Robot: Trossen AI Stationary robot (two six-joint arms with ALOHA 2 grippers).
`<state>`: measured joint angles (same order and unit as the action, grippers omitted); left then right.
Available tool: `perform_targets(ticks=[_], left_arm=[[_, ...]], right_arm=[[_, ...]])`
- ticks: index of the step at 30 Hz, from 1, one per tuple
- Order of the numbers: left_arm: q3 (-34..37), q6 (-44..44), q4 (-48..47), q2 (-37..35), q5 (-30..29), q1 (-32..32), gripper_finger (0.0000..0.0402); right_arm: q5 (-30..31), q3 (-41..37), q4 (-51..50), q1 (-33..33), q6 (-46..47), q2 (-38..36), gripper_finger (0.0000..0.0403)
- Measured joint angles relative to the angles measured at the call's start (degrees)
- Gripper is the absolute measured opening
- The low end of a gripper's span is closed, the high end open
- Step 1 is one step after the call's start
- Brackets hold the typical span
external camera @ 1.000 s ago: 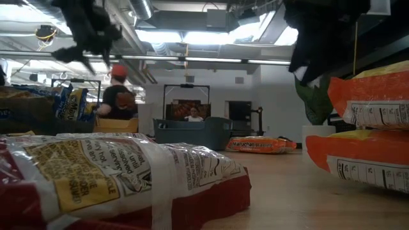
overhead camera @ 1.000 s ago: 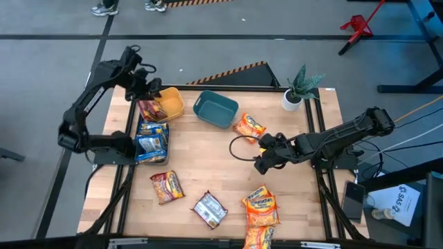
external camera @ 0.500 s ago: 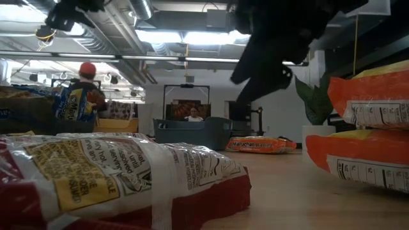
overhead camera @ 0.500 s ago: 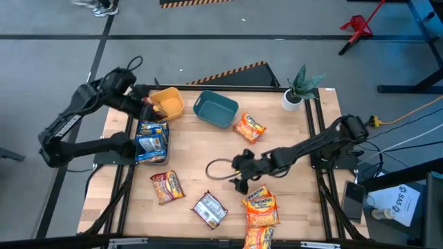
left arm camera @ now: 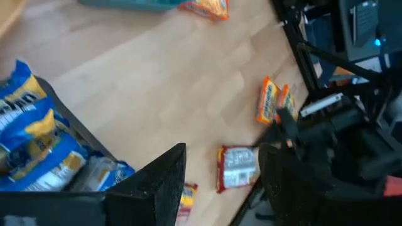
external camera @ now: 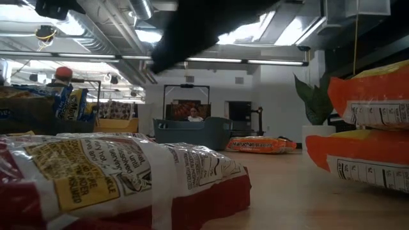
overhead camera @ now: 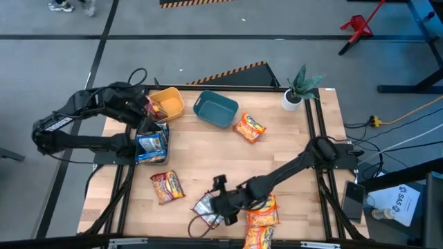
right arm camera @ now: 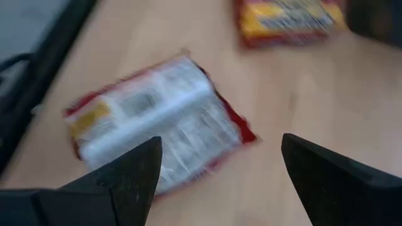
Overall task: Sort Maruchan noodles
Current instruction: Put the red noodle pack into the yellow bin
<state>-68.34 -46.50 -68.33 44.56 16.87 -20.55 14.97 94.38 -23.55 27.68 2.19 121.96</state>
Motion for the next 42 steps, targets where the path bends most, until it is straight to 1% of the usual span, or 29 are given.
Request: perform_targets(ticks=[2, 5, 8, 11, 14, 18, 21, 27, 30, 34, 37, 39, 42], left_arm=[[0.0, -0.6, 0.8, 0.1, -1.9, 1.0, 0.0194], [0.0, -2.8, 1.9, 0.5, -3.8, 2.0, 0.0194], [0.0, -3.0, 2.5, 1.2, -4.1, 2.8, 0.0194], [0.0, -3.1, 2.5, 2.1, -5.5, 3.3, 0.0194], [0.0, -3.7, 2.5, 3.0, -6.4, 3.7, 0.0194], [0.0, -4.4, 2.8, 4.2, -6.8, 4.4, 0.0194], [0.0, -4.6, 3.2, 5.4, -7.7, 5.5, 0.0194], [0.0, -5.8, 3.9, 7.9, -12.3, 7.7, 0.0194], [0.0, -5.9, 6.1, 9.8, -14.0, 8.0, 0.0194], [0.0, -5.6, 9.3, 12.9, -14.2, 8.0, 0.0194], [0.0, -3.9, 11.7, 16.0, -14.4, 8.0, 0.0194], [0.0, -3.2, 13.2, 18.3, -14.7, 8.0, 0.0194], [0.0, -3.0, 16.4, 21.8, -15.0, 8.0, 0.0194]], right_arm=[[-2.4, 0.9, 1.6, 0.2, -3.0, 1.6, 0.0314], [-8.0, 1.6, 4.6, 0.3, -5.2, 3.8, 0.0314], [-8.8, 1.7, 6.3, 1.6, -5.7, 5.5, 0.0314], [-5.8, 1.6, 5.3, 3.0, -6.0, 7.5, 0.0314], [-4.6, 1.6, 5.2, 3.5, -4.9, 8.3, 0.0314], [3.3, 1.7, 3.2, 2.8, -0.8, 8.4, 0.0314], [6.4, 1.6, 0.1, 0.9, 1.6, 7.9, 0.0314], [7.1, 1.7, -7.6, -4.7, 6.1, 7.1, 0.0314], [6.9, 1.7, -12.1, -8.1, 8.4, 6.6, 0.0314], [5.8, 1.5, -18.0, -12.1, 10.1, 4.6, 0.0314], [5.0, 1.5, -20.0, -14.2, 11.0, 2.1, 0.0314], [3.8, 1.5, -21.3, -14.8, 12.1, 0.1, 0.0314], [3.3, 1.5, -25.9, -14.6, 15.8, -2.8, 0.0314]])
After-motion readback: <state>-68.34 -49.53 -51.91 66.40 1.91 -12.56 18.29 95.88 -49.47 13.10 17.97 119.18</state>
